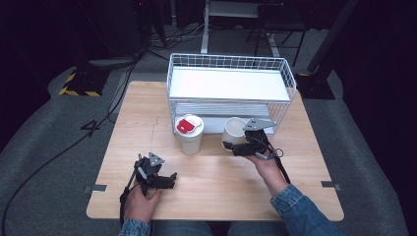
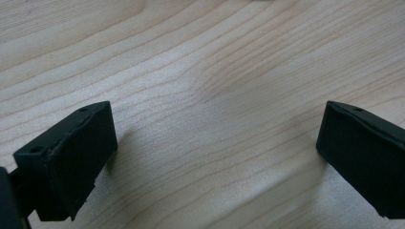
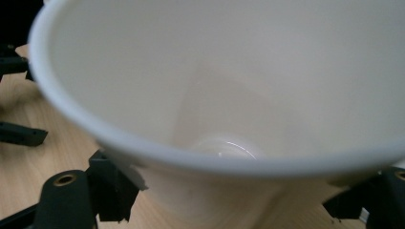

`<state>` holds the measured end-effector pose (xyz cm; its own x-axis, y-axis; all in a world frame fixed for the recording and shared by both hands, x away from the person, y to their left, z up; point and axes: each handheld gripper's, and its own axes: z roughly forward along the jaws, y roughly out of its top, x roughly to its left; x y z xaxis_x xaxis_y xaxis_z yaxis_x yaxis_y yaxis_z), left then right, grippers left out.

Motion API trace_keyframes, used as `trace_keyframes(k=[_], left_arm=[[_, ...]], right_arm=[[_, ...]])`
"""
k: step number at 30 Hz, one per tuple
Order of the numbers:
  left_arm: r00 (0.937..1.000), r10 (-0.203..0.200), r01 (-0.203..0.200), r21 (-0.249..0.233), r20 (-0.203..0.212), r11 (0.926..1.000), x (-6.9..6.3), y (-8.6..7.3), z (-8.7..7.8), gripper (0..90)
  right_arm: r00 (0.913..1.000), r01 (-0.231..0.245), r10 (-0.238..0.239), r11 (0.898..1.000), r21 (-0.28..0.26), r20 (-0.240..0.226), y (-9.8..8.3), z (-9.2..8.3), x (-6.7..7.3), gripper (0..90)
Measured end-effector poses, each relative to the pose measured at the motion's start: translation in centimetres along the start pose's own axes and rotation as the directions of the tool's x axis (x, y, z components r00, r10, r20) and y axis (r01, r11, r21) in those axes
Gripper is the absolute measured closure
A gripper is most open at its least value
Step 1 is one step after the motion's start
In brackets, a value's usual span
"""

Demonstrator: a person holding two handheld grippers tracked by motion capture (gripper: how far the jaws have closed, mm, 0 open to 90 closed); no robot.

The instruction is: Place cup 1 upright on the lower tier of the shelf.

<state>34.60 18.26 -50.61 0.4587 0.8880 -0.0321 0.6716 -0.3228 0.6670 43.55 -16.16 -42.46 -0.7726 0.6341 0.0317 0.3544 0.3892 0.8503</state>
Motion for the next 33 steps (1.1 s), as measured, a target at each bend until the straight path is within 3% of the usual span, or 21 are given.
trace_keyframes(k=[6,9,18,33], left_arm=[[1.0,0.0,0.0,0.0,0.0,1.0,0.0,0.0,0.0,0.6],[1.0,0.0,0.0,0.0,0.0,1.0,0.0,0.0,0.0,0.6],[1.0,0.0,0.0,0.0,-0.001,1.0,0.0,0.0,0.0,0.6],[1.0,0.002,-0.002,0.001,0.003,1.0,0.0,-0.1,-0.1,0.6]], right_arm=[[0.9998,0.008,-0.008,1.0,-0.001,0.019,0.1,1.1,-0.8,23.2],[0.9987,0.01,-0.01,1.0,0.011,0.05,0.2,1.6,-1.3,23.2],[0.9876,-0.041,0.037,0.999,0.024,0.153,0.4,2.6,-3.3,23.2],[0.9735,-0.084,0.075,0.996,0.034,0.216,0.0,4.6,-5.8,23.1]])
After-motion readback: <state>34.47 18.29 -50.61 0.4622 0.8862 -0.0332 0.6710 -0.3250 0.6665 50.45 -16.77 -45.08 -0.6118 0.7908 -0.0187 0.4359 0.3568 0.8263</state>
